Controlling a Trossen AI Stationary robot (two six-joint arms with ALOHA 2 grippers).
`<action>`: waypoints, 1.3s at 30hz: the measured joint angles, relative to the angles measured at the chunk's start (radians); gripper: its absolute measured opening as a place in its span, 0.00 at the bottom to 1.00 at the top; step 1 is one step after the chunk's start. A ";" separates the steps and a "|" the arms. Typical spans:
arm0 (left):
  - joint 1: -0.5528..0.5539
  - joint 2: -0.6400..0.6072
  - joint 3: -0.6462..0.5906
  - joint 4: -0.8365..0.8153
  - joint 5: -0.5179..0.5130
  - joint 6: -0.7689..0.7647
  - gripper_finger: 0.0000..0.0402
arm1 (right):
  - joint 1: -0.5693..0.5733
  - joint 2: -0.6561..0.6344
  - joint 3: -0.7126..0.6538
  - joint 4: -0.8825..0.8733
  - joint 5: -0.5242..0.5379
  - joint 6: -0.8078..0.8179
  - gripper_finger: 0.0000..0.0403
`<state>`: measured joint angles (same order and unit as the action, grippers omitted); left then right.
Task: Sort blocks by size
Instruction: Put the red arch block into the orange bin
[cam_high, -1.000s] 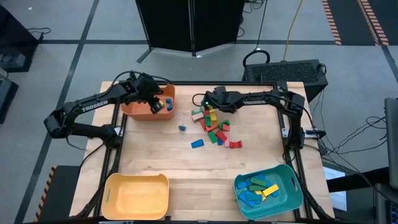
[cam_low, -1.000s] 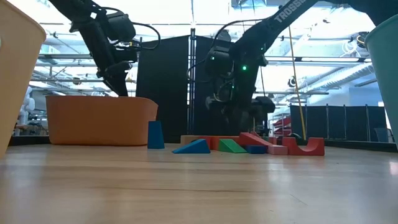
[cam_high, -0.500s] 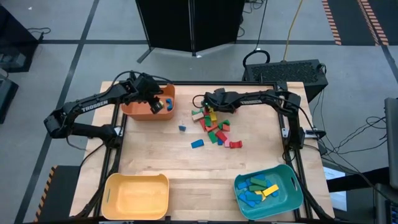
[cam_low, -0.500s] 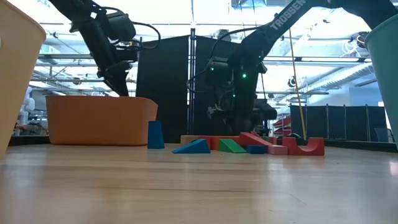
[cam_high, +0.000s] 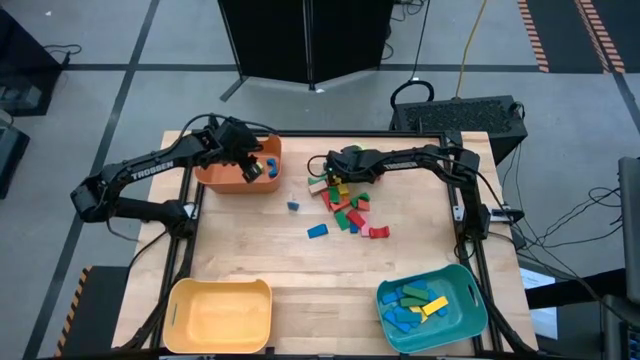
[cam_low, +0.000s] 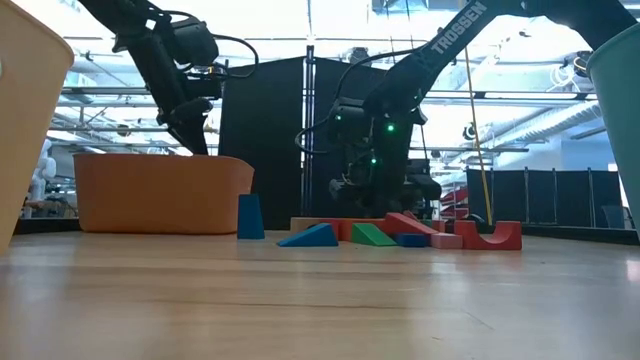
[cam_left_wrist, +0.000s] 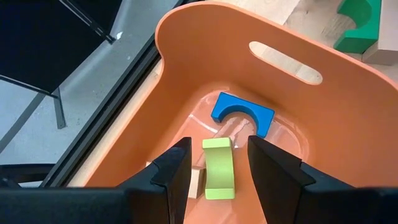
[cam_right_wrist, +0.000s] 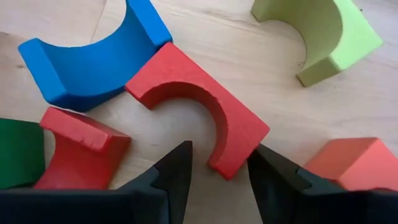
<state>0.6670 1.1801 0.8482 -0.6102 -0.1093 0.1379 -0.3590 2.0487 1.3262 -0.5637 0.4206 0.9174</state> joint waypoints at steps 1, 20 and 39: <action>0.000 0.000 0.000 0.000 0.000 0.000 0.39 | -0.001 0.000 0.000 0.001 0.000 -0.006 0.35; 0.000 0.000 0.000 0.005 0.000 0.009 0.39 | -0.001 0.000 0.000 0.024 0.042 0.002 0.06; -0.022 0.000 0.002 0.175 0.160 0.047 0.39 | 0.111 -0.010 0.000 0.218 0.486 -0.283 0.05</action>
<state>0.6453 1.1801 0.8497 -0.4351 0.0506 0.1852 -0.2480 2.0388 1.3258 -0.3459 0.9066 0.6342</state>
